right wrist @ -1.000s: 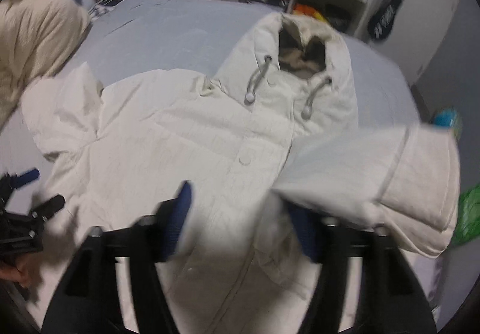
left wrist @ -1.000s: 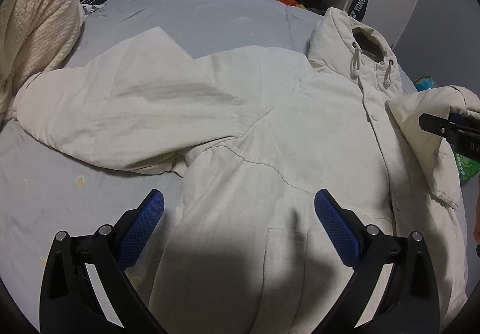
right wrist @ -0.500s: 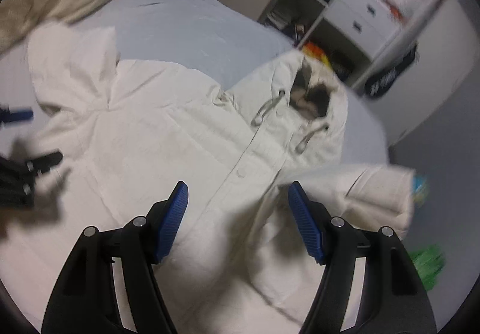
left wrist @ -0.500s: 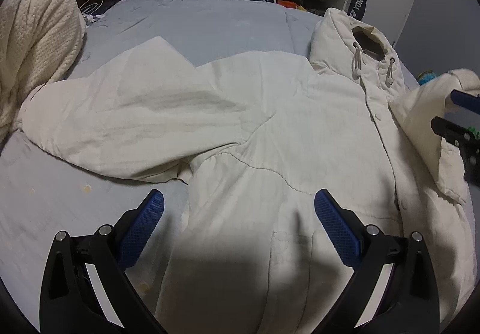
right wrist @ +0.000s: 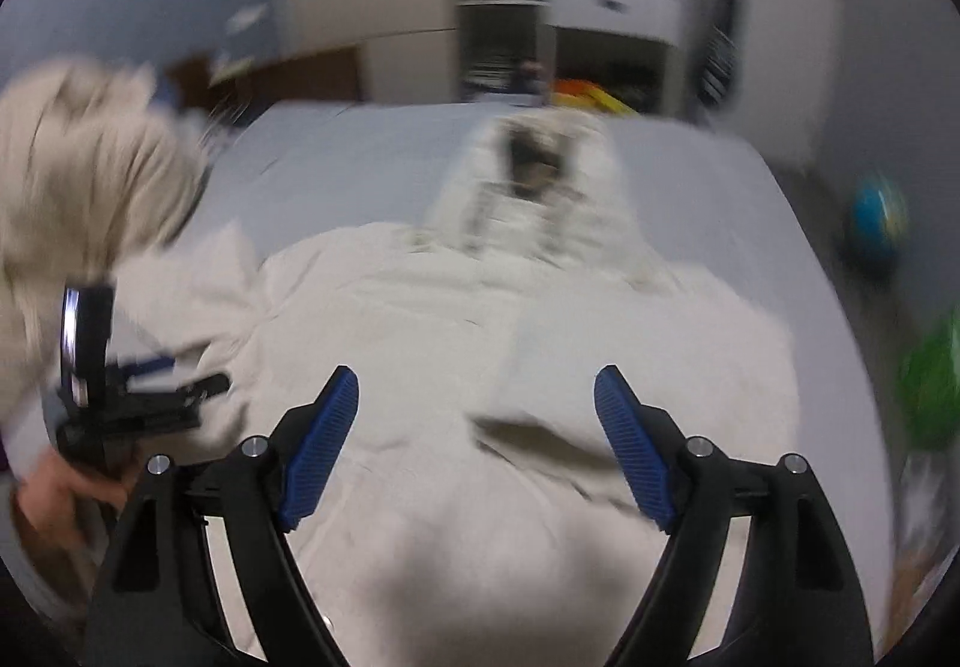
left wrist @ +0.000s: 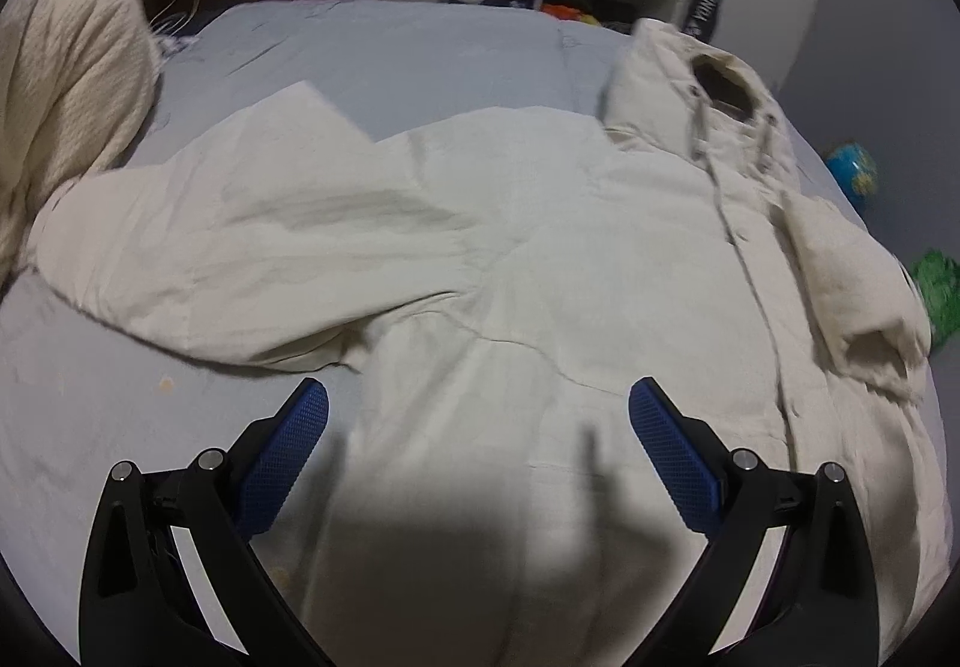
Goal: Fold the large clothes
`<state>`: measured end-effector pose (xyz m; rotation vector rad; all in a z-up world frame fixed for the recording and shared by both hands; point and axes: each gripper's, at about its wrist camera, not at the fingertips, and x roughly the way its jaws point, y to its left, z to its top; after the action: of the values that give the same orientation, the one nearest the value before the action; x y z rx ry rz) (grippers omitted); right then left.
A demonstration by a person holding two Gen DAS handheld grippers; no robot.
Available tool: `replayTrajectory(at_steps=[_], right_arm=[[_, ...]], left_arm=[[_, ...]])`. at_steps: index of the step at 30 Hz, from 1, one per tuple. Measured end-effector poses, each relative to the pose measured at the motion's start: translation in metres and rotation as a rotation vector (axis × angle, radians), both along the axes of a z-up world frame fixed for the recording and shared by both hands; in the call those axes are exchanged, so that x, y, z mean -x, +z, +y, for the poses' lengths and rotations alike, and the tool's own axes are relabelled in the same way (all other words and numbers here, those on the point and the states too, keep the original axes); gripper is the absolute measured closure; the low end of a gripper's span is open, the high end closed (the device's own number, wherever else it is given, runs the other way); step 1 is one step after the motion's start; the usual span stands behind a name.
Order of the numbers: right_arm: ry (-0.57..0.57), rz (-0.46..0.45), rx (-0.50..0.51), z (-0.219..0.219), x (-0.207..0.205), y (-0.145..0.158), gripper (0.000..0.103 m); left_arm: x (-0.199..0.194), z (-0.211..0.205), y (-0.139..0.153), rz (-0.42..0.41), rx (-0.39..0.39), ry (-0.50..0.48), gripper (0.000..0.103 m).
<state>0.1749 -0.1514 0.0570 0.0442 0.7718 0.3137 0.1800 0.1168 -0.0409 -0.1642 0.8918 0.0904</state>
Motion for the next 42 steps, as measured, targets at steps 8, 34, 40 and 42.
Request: replayTrajectory(at_steps=[8,34,40,42], right_arm=[[-0.221,0.086,-0.076,-0.100,0.002,-0.039,0.025],[-0.389,0.207,-0.273,-0.188,0.002,-0.127,0.025],[-0.355,0.193,-0.266,-0.177,-0.001,-0.127,0.025],[-0.358,0.204,-0.264,-0.176,-0.003,-0.130,0.025]], left_arm=[[0.010,-0.040,0.007,-0.045,-0.031,-0.111,0.006],[-0.057,-0.336,-0.015,-0.117,-0.722,-0.688,0.006],[-0.086,-0.346,-0.006,-0.095,-0.561,-0.691,0.016],[-0.092,-0.348,-0.003,-0.064,-0.484,-0.694,0.039]])
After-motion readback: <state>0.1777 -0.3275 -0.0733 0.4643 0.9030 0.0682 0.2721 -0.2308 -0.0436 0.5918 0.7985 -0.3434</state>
